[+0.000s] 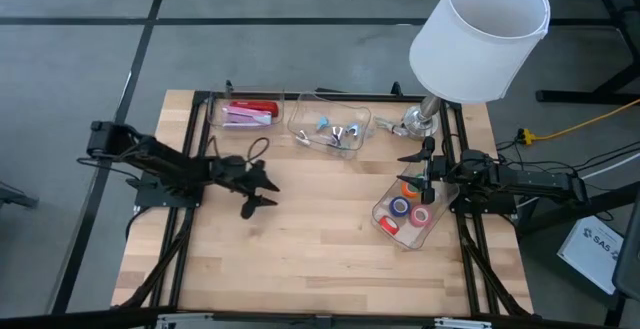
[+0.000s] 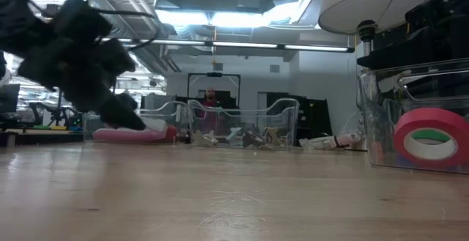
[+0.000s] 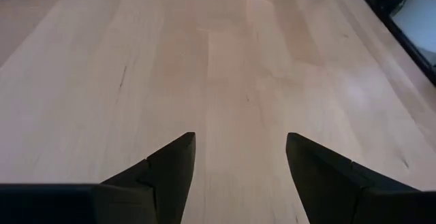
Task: Pick and place Stapler, Stapler remover, tape
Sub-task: Return to Home Position
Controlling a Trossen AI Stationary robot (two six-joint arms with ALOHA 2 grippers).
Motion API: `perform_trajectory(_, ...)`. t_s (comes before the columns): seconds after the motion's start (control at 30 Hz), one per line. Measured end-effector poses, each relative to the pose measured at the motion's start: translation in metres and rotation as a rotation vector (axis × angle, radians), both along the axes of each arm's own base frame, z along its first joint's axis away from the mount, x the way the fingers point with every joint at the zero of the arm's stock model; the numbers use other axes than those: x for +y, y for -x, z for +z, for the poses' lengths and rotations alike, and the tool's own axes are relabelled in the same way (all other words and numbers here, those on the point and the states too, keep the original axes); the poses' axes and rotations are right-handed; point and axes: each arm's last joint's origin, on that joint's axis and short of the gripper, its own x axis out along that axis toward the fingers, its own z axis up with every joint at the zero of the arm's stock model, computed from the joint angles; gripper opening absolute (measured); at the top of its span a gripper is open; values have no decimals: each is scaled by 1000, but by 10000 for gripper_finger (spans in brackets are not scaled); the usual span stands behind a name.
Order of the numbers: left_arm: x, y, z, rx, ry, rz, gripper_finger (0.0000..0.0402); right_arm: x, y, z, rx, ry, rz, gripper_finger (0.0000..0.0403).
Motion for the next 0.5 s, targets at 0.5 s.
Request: perform_trajectory(0.5,-2,28,4,-150,-22,-9,229,0,0,0,0,0,0,239)
